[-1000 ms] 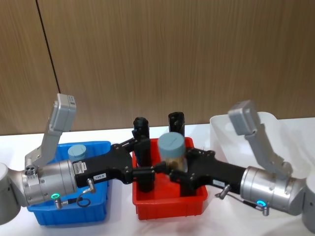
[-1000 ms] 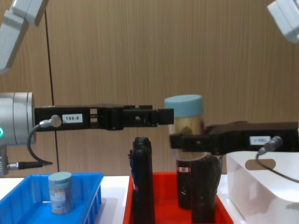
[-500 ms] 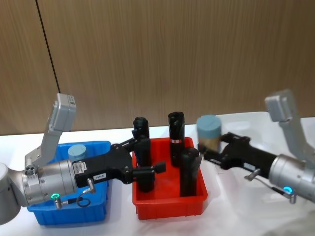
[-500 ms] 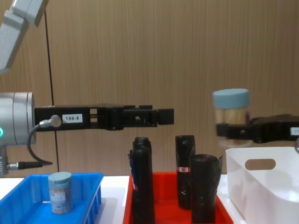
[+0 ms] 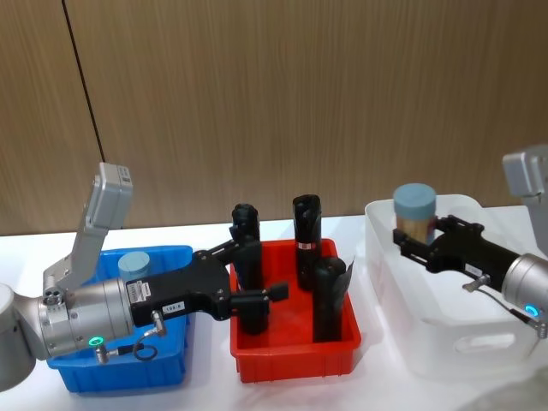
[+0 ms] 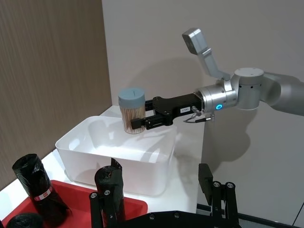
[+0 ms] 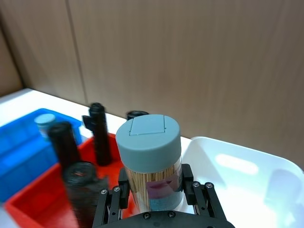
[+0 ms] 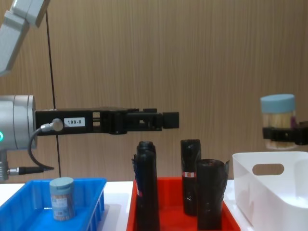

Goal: Pick the cotton swabs from the blue box and place them into the white box.

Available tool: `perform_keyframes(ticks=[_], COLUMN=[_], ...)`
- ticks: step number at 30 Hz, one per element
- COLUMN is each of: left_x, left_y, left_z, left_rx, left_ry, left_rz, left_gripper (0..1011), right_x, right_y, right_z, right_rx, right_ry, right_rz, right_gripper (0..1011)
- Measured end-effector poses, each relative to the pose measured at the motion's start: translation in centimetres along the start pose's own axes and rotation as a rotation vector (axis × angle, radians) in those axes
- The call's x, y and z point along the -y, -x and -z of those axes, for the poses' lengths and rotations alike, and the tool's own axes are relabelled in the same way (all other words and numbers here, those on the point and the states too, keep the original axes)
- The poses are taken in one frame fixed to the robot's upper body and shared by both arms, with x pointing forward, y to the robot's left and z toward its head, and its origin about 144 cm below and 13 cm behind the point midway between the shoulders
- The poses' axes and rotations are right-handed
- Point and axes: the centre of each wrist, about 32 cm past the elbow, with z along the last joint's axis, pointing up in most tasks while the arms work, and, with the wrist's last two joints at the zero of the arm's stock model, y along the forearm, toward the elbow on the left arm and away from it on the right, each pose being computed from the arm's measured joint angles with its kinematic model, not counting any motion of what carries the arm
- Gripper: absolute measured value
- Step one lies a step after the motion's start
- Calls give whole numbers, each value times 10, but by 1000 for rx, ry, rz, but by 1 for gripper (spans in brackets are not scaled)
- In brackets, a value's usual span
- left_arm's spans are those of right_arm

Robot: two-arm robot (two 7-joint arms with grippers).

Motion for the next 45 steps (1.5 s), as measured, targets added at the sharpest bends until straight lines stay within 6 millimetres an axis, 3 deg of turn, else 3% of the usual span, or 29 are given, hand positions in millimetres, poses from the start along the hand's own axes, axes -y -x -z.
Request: perform_keyframes(ticks=[22, 34, 45], left_x=[0, 0, 0], left_y=[0, 0, 0], left_z=[0, 0, 0], left_rx=[0, 0, 0], left_ry=[0, 0, 0], left_rz=[0, 0, 0], left_gripper=[1004, 1004, 1004], right_x=[-9, -11, -11], right_y=[-31, -35, -36], right_z=[28, 34, 37], right_rx=[19, 18, 18], right_ry=[133, 157, 160], right_rz=[134, 150, 158], right_gripper=[652, 978, 1002])
